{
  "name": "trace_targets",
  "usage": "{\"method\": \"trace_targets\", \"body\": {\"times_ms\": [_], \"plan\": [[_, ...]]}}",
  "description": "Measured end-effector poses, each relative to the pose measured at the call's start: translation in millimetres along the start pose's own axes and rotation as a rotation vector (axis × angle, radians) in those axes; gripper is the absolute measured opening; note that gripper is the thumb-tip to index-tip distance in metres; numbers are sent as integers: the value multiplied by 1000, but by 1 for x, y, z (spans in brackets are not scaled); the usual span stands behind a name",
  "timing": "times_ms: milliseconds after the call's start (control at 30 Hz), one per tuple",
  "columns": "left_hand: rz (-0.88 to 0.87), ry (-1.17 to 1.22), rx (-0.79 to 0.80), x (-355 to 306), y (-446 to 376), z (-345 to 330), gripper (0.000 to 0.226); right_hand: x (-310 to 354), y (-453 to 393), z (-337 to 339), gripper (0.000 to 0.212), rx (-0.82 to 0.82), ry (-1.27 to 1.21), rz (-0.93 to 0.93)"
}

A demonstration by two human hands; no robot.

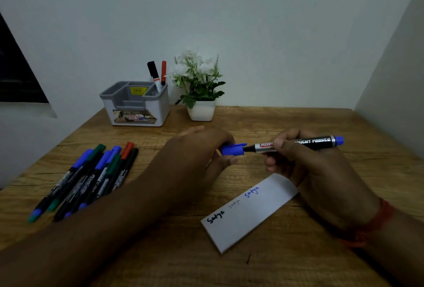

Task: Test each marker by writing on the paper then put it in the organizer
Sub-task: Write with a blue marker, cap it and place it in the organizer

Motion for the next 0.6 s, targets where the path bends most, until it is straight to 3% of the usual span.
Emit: {"method": "trace_targets", "body": {"times_ms": [200,333,600], "plan": [[-85,-35,-74,-7,2,1,22,-3,1,-5,19,37,5,-26],[-137,5,-76,-8,2,0,29,-3,1,-5,21,44,23,-17],[-208,-56,-151,-20,4,5,24,-4,8,-10,18,92,-111,-1]]}}
Point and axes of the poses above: each hand's wrist, its own y-axis away from the middle knuckle, its own z-axis out of the back of the hand, x = y × z, the point moved 4 cm from there along -y, towards the middle knuckle, and after that the axes turned 7 degrees about -z, right-handed, at the moved point
